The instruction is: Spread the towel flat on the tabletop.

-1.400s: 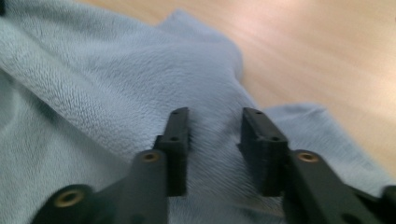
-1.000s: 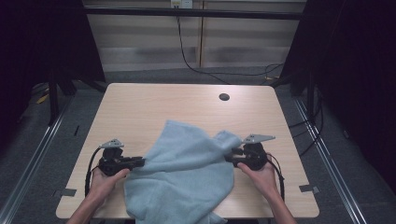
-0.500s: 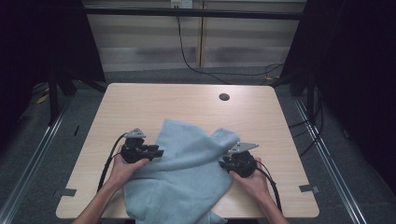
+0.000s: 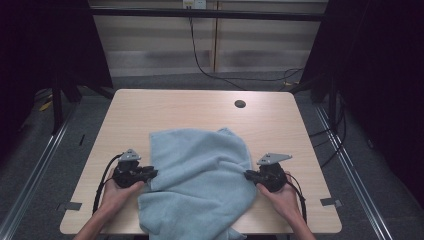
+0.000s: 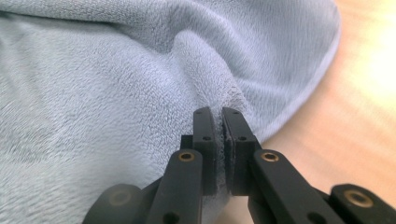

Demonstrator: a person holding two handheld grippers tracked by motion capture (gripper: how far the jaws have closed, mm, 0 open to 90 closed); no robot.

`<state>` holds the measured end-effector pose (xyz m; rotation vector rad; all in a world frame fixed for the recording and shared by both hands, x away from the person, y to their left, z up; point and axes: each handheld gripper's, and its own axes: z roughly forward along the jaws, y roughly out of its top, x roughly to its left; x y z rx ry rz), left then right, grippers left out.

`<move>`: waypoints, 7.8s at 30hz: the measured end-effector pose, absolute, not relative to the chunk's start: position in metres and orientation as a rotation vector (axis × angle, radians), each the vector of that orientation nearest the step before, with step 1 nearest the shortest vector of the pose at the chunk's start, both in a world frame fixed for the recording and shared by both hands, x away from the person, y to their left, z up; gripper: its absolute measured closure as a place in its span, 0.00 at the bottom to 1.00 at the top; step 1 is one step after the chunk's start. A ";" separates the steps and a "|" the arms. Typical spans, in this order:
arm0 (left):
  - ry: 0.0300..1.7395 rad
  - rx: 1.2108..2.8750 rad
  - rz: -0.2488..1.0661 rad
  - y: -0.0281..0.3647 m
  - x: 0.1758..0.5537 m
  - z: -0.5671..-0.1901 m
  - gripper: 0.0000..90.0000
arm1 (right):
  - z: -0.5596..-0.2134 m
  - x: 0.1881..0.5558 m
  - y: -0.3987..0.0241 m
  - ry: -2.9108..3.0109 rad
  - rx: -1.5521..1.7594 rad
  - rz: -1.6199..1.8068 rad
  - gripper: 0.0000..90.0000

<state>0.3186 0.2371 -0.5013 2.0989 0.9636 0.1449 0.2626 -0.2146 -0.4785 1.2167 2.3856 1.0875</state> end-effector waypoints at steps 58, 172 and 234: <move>1.034 2.014 0.169 0.237 0.339 -0.502 0.59 | -0.471 0.396 -0.238 2.033 1.458 1.076 0.66; 0.929 1.901 0.188 0.182 0.383 -0.444 0.70 | -0.472 0.338 -0.211 2.251 1.271 1.252 0.95; 0.580 1.930 -0.100 0.236 0.232 -0.429 0.87 | -0.441 0.159 -0.228 2.423 1.117 1.483 0.86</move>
